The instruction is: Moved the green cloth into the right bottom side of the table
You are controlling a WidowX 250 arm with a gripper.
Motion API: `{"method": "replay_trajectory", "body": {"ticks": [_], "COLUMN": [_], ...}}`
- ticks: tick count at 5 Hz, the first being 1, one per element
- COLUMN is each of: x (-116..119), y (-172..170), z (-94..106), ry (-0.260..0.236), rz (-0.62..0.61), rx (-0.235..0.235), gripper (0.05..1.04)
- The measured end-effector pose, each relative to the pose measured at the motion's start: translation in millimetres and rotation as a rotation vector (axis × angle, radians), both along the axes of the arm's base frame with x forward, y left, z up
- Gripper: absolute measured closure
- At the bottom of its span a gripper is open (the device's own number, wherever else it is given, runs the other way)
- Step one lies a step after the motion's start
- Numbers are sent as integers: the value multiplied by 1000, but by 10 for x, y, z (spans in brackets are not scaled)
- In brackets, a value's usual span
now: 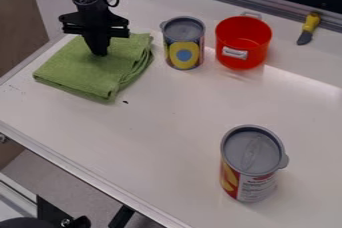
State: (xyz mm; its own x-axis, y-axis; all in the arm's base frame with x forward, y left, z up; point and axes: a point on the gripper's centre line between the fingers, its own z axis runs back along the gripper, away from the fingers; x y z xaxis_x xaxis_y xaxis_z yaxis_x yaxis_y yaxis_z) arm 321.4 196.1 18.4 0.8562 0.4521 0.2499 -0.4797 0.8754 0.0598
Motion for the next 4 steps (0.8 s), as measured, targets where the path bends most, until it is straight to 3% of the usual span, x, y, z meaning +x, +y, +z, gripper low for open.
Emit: {"method": "replay_trajectory", "body": {"ticks": [2, 4], "x": [-150, -439], "y": [-47, -326], "z": [-143, -162], "ry": [3, 43], "rz": [85, 94], "rx": [-34, -55], "gripper": [1031, 1031]}}
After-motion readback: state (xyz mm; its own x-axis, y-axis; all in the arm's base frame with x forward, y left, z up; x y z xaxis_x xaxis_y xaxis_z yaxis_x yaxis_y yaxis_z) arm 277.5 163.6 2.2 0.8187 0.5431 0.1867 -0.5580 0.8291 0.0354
